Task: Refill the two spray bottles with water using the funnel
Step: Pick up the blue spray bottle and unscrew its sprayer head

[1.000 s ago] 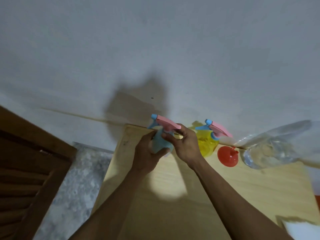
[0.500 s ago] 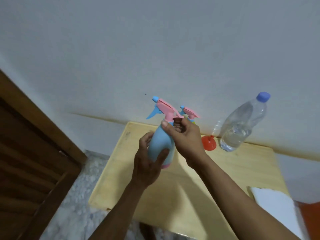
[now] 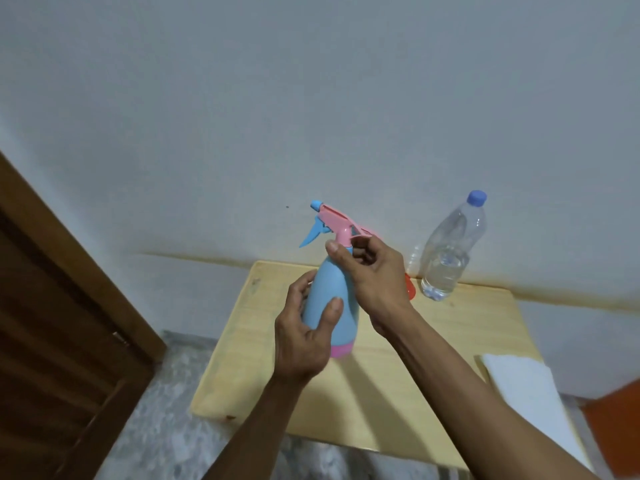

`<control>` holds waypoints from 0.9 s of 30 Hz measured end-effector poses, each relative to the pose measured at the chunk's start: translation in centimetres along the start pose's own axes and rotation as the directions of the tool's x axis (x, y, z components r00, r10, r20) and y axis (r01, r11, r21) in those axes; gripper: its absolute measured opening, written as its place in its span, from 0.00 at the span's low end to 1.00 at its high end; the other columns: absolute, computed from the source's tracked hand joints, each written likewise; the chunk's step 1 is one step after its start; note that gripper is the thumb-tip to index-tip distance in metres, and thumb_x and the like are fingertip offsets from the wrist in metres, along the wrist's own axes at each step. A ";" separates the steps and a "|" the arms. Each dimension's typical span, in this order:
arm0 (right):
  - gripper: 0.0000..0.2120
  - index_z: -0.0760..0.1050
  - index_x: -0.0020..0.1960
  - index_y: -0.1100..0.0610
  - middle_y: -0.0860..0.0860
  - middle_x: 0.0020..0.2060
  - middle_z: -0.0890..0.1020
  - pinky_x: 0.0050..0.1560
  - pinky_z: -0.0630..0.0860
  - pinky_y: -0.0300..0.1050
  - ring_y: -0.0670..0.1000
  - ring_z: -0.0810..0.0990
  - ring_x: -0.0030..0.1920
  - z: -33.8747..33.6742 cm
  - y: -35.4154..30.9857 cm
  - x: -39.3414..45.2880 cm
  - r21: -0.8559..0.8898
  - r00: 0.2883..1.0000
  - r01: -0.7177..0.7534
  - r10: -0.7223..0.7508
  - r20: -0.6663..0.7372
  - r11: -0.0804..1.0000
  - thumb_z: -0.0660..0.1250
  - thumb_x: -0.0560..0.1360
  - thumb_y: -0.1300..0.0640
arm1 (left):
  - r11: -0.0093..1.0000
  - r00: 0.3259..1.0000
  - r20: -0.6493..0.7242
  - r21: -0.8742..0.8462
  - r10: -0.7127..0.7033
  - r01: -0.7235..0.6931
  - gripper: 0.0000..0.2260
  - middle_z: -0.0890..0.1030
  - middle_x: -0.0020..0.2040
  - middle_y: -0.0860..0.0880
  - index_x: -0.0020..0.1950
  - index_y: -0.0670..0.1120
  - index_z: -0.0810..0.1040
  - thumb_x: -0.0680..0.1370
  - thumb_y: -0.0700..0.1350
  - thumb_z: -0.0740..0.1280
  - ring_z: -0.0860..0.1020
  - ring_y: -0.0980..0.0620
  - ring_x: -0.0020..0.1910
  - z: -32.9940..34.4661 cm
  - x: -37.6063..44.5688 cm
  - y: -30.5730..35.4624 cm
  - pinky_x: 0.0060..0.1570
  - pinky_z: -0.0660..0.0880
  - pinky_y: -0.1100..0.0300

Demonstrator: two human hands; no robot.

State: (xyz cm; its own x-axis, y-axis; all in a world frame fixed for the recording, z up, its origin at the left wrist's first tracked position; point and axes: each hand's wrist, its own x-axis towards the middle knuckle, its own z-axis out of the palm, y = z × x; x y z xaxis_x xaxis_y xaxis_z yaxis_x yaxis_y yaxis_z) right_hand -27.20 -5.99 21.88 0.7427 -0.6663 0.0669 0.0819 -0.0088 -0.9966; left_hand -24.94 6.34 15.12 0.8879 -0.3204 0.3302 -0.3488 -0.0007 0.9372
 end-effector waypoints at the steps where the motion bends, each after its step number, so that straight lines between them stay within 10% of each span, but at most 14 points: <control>1: 0.13 0.81 0.49 0.53 0.47 0.40 0.83 0.42 0.75 0.37 0.44 0.80 0.39 0.4 -0.2 -0.3 0.009 1.000 0.000 0.000 -0.005 1.000 0.79 0.72 0.48 | 1.000 1.000 0.010 -0.011 -0.003 0.003 0.24 0.80 0.57 0.58 0.66 0.52 0.74 0.74 0.59 0.68 0.81 0.56 0.55 -0.6 0.0 0.2 0.47 0.80 0.59; 5: 0.13 0.79 0.44 0.60 0.49 0.32 0.78 0.39 0.69 0.39 0.45 0.72 0.35 2.0 -0.6 -2.1 0.020 0.998 0.026 -0.027 0.055 0.999 0.74 0.77 0.50 | 0.997 0.999 0.025 -0.071 -0.024 0.026 0.23 0.82 0.56 0.58 0.65 0.54 0.76 0.72 0.60 0.68 0.81 0.56 0.54 -3.2 -0.3 0.7 0.47 0.78 0.63; 9: 0.17 0.79 0.54 0.60 0.62 0.46 0.85 0.49 0.75 0.48 0.49 0.79 0.43 3.9 -0.5 -4.3 0.081 0.999 -0.001 -0.002 0.039 0.997 0.74 0.76 0.48 | 0.993 0.998 0.051 -0.115 -0.034 0.039 0.20 0.82 0.55 0.58 0.62 0.60 0.75 0.72 0.60 0.68 0.82 0.55 0.53 -5.4 -0.7 0.5 0.46 0.80 0.59; 27: 0.06 0.83 0.48 0.51 0.47 0.37 0.85 0.39 0.79 0.40 0.45 0.83 0.37 5.4 -1.4 -6.2 0.111 0.984 0.076 -0.057 -0.172 0.991 0.72 0.78 0.50 | 0.973 0.995 0.104 -0.230 -0.003 0.027 0.22 0.77 0.65 0.65 0.66 0.63 0.73 0.72 0.60 0.67 0.77 0.59 0.64 -5.5 -0.2 1.1 0.61 0.78 0.50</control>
State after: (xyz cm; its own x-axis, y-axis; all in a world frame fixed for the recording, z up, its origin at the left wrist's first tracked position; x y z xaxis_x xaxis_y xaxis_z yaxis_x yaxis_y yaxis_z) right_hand -28.34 2.18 23.15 0.6118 -0.7827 0.1141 0.2116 0.0229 -0.9771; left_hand -23.83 11.64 16.70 0.8529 -0.4171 0.3141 -0.2466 0.2084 0.9464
